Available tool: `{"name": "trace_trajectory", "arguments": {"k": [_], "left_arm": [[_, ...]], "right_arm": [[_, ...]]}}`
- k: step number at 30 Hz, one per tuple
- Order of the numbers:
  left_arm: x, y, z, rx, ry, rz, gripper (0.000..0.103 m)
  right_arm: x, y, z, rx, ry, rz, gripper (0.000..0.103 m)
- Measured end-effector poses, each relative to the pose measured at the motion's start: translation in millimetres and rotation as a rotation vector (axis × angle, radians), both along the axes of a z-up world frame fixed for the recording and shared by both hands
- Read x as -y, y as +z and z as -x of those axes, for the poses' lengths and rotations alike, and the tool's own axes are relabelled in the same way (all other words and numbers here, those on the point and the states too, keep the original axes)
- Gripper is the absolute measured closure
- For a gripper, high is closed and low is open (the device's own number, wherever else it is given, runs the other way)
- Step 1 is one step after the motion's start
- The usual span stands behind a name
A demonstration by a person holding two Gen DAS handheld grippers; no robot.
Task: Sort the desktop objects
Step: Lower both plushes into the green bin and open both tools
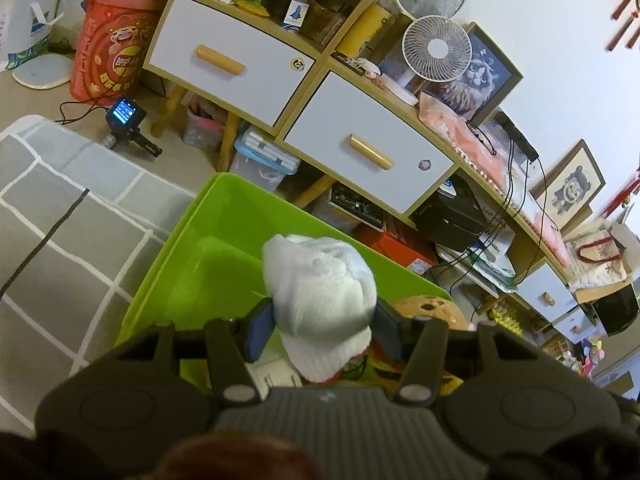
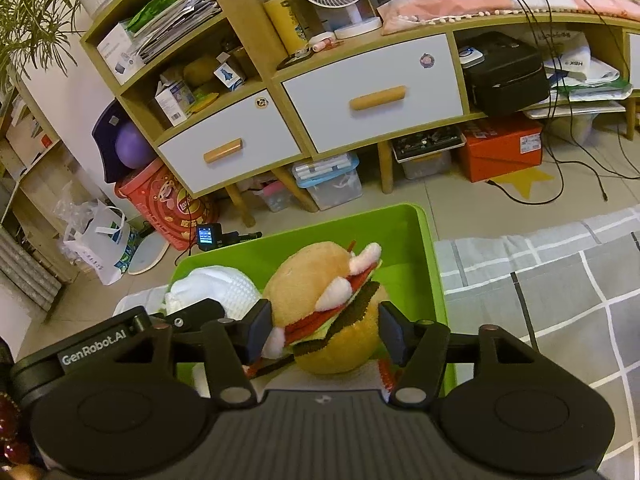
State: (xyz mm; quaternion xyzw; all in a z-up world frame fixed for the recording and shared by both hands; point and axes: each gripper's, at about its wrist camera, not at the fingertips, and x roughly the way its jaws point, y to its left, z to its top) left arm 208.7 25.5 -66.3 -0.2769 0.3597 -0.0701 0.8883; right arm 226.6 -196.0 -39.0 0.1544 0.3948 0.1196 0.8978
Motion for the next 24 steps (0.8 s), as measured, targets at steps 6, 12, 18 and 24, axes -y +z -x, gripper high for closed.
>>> {"name": "trace_trajectory", "arguments": {"k": [6, 12, 18, 24], "left_arm": [[-2.5, 3.6, 0.5, 0.006, 0.011, 0.022, 0.037], [-1.9, 11.5, 2.2, -0.002, 0.001, 0.026, 0.028], [2.0, 21.9, 4.8, -0.047, -0.015, -0.049, 0.016], [2.9, 35.9, 9.8, -0.086, -0.044, -0.091, 0.007]], "right_arm": [[2.8, 2.1, -0.7, -0.013, 0.018, -0.032, 0.036], [6.0, 7.9, 3.1, -0.011, 0.034, -0.041, 0.029], [6.8, 14.2, 7.4, -0.021, 0.088, -0.062, 0.027], [14.6, 19.5, 14.7, -0.046, 0.124, -0.091, 0.026]]}}
